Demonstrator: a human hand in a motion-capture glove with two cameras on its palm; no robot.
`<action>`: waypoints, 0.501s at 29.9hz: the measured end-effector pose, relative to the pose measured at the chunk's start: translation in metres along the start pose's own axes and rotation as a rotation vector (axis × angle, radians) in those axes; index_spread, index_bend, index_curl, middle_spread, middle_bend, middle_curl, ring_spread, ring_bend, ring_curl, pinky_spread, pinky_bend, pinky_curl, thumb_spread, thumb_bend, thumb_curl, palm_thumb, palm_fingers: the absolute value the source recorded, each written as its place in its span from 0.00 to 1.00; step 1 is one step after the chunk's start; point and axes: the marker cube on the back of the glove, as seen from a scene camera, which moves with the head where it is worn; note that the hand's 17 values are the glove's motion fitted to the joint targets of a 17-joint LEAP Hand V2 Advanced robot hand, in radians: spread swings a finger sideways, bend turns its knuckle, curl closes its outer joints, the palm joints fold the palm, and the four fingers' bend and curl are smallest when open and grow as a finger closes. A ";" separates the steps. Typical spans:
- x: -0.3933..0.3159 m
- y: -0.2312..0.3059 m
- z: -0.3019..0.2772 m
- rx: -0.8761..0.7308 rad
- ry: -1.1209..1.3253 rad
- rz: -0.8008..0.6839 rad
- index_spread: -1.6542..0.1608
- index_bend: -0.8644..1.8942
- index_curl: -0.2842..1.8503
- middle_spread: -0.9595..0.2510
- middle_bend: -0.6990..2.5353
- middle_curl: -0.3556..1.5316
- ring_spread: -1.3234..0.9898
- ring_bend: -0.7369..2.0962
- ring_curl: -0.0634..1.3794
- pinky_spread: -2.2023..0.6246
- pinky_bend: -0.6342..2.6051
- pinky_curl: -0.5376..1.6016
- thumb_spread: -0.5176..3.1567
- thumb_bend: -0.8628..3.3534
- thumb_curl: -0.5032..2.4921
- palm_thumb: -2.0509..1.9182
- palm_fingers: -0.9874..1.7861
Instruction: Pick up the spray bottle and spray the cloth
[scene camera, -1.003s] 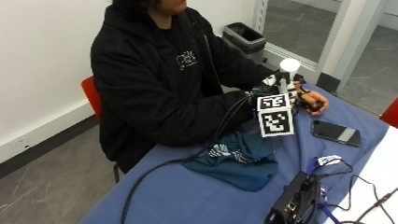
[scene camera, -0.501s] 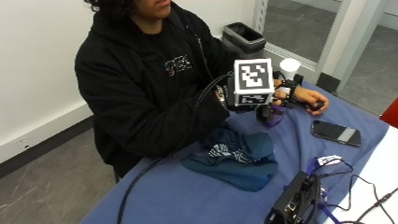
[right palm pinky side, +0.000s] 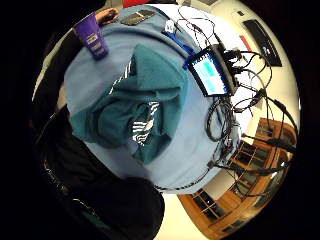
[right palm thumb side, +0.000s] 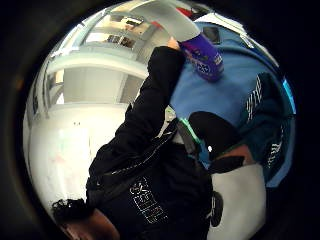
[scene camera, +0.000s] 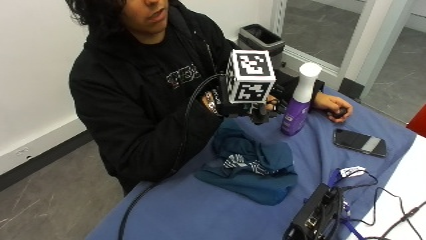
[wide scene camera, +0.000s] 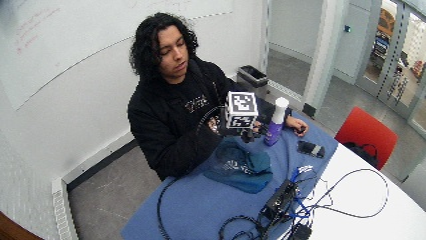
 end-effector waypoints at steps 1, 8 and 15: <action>-0.001 0.000 0.000 -0.002 0.011 -0.006 0.73 0.36 0.25 0.86 0.32 0.40 0.61 0.41 0.29 0.85 0.32 0.42 0.43 0.20 0.31 0.67 0.42; -0.005 0.002 0.002 0.008 0.146 -0.012 0.71 0.38 0.25 0.83 0.32 0.39 0.61 0.40 0.29 0.85 0.29 0.41 0.44 0.21 0.31 0.69 0.43; -0.009 0.003 0.006 -0.029 0.153 -0.030 0.70 0.38 0.26 0.81 0.31 0.38 0.60 0.39 0.28 0.85 0.27 0.40 0.45 0.20 0.30 0.70 0.44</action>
